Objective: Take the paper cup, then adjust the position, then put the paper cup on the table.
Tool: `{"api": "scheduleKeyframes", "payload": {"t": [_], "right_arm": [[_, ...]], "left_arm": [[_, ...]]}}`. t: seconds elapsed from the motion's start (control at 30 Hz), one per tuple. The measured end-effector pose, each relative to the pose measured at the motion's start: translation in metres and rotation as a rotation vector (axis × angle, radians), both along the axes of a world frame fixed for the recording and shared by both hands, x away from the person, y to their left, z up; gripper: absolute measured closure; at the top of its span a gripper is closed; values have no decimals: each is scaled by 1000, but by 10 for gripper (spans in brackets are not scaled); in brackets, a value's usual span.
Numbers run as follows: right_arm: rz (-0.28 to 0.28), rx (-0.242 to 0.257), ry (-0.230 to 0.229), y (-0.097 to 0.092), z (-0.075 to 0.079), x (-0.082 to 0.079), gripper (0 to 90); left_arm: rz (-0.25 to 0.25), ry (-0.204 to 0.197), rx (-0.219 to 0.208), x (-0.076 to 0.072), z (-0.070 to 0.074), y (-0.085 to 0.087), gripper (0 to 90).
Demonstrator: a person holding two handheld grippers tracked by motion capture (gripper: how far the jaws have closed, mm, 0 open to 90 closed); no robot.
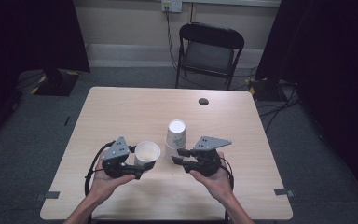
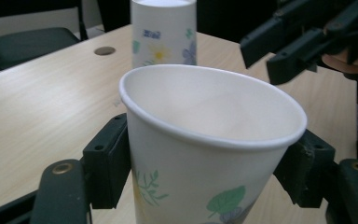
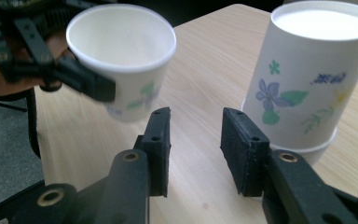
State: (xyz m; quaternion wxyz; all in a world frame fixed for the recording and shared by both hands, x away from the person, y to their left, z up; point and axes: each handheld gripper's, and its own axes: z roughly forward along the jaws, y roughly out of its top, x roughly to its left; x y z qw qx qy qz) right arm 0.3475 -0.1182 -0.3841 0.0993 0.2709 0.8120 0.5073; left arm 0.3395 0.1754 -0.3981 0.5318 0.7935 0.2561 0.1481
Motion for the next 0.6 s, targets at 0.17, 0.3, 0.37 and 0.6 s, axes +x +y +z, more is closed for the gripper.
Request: {"api": "scheduleKeyframes", "payload": {"t": [0.17, 0.3, 0.37, 0.6], "right_arm": [[-16, -13, 10, -9, -6, 0, 604], [-35, -18, 8, -17, -8, 0, 595], [-45, -20, 13, -22, -9, 0, 586], [-80, -23, 16, -36, -15, 1, 527]], "left_arm": [[42, 3, -15, 5, 2, 9, 288], [68, 2, -19, 10, 2, 14, 290], [82, 5, -19, 14, 2, 19, 291], [93, -3, 3, 17, 0, 22, 292]]}}
